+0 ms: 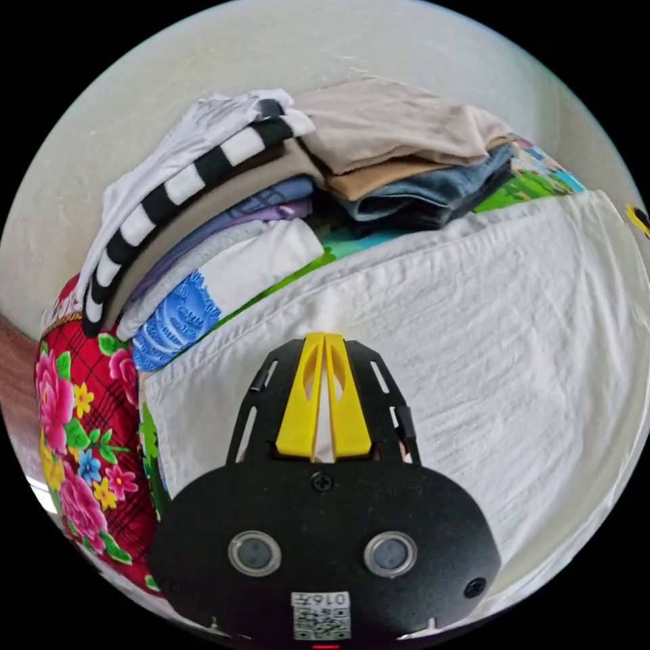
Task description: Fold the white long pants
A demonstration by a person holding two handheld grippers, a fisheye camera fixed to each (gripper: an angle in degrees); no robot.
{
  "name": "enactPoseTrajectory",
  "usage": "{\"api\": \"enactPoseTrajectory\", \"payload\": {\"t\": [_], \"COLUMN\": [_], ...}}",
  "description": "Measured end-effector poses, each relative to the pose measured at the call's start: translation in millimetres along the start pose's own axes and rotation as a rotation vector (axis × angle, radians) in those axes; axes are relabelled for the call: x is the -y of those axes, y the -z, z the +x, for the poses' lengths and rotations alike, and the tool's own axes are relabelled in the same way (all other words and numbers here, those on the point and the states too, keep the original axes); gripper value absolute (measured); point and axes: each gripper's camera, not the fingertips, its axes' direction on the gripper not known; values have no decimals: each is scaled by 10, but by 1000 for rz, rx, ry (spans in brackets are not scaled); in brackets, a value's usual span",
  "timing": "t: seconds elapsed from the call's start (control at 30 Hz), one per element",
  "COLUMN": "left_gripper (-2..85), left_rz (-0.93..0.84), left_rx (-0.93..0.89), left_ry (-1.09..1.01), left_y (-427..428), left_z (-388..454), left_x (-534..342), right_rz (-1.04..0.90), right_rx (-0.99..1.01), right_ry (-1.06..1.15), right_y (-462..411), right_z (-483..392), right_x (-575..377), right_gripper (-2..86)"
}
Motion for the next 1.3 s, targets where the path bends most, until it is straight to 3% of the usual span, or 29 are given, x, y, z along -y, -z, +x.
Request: {"api": "enactPoseTrajectory", "payload": {"t": [0.07, 0.13, 0.23, 0.4, 0.47, 0.8, 0.97, 1.13, 1.3], "left_gripper": [-10, -10, -10, -10, -10, -9, -3, 55, 111], "left_rz": [84, 220, 265, 247, 263, 187, 141, 39, 182], "left_rx": [118, 70, -87, -512, -566, -437, -354, -330, -534], "left_ry": [160, 164, 120, -62, -86, 173, 387, 482, 343], "left_y": [181, 485, 991, 1805, 2016, 2652, 2784, 2744, 3054], "left_z": [-159, -274, -428, -486, -477, -973, -1366, -1551, -1416], "left_x": [-131, -342, -788, -2135, -2643, -4581, -5113, -5422, -5507], "right_rz": [14, 12, -62, -195, -184, -19, 243, -15, 116], "right_rx": [93, 162, 225, 127, 116, 330, 362, 156, 170], "right_ry": [46, 87, 190, 368, 417, 360, 277, 156, 116], "right_y": [263, 477, 750, 850, 813, 836, 1412, 1085, 1297], "right_z": [140, 239, 327, 241, 198, 262, 283, 295, 173], "right_x": [-381, -720, -1351, -2372, -2726, -3168, -3450, -3632, -3911], "right_gripper": [109, 107, 104, 122, 130, 44, 32, 45, 50]}}
